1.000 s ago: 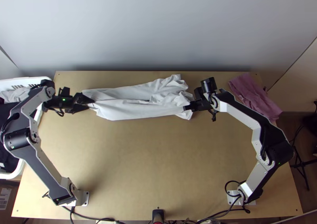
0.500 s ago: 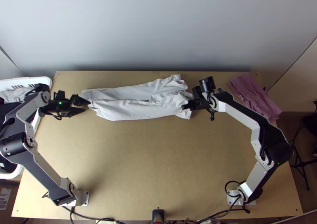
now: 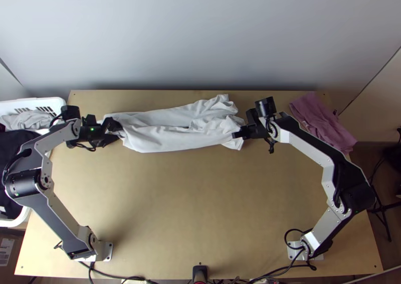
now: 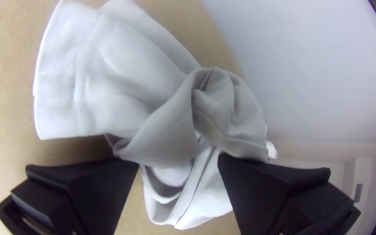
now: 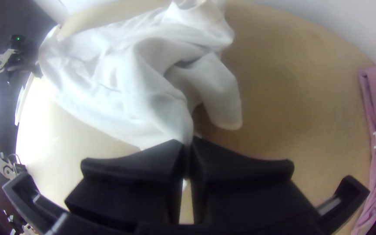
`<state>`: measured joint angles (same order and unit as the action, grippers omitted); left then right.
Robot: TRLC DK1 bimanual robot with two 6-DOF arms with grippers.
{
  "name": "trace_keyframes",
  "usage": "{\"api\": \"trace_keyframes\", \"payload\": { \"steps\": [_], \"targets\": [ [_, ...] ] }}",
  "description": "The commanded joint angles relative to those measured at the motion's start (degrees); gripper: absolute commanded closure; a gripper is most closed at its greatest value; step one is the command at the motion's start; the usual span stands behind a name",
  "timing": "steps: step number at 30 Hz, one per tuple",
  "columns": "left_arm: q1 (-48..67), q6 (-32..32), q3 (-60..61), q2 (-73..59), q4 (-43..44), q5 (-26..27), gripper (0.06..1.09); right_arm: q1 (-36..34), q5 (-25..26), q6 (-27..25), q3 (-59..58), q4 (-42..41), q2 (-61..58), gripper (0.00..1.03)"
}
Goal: Fold the t-shirt
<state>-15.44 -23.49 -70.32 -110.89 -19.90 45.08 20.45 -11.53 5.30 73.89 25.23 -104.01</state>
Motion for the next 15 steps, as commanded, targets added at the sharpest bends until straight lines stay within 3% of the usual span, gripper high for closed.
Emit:
{"api": "trace_keyframes", "payload": {
  "steps": [1,2,3,4,5,6,15],
  "targets": [
    [2.7,-8.42,0.89,-0.38,7.68,-2.19,0.19,0.38,0.02,0.15,-0.76,-0.01,1.0,0.97],
    [3.14,-8.59,0.72,-0.38,7.68,-2.37,0.2,0.47,0.02,0.24,-0.76,-0.01,1.0,0.97],
    [3.58,-8.68,0.72,-0.29,7.68,-2.28,0.32,0.56,0.02,0.24,-0.67,-0.1,1.09,0.97],
    [3.84,-9.12,0.8,-0.38,7.68,-2.37,0.55,0.65,0.02,0.32,-0.59,-0.1,1.17,0.97],
    [3.84,-10.09,0.63,-0.99,7.86,-3.24,0.86,0.73,0.02,0.41,-0.59,-0.1,1.35,0.97],
    [3.75,-10.88,-0.16,-2.31,7.51,-4.3,1.06,0.82,0.02,0.59,-0.59,-0.1,1.61,0.97],
    [-2.84,-4.73,-1.66,0.32,-0.84,-5.18,1.05,0.38,0.02,0.68,-2.26,-0.1,4.07,0.97]
  ]
}}
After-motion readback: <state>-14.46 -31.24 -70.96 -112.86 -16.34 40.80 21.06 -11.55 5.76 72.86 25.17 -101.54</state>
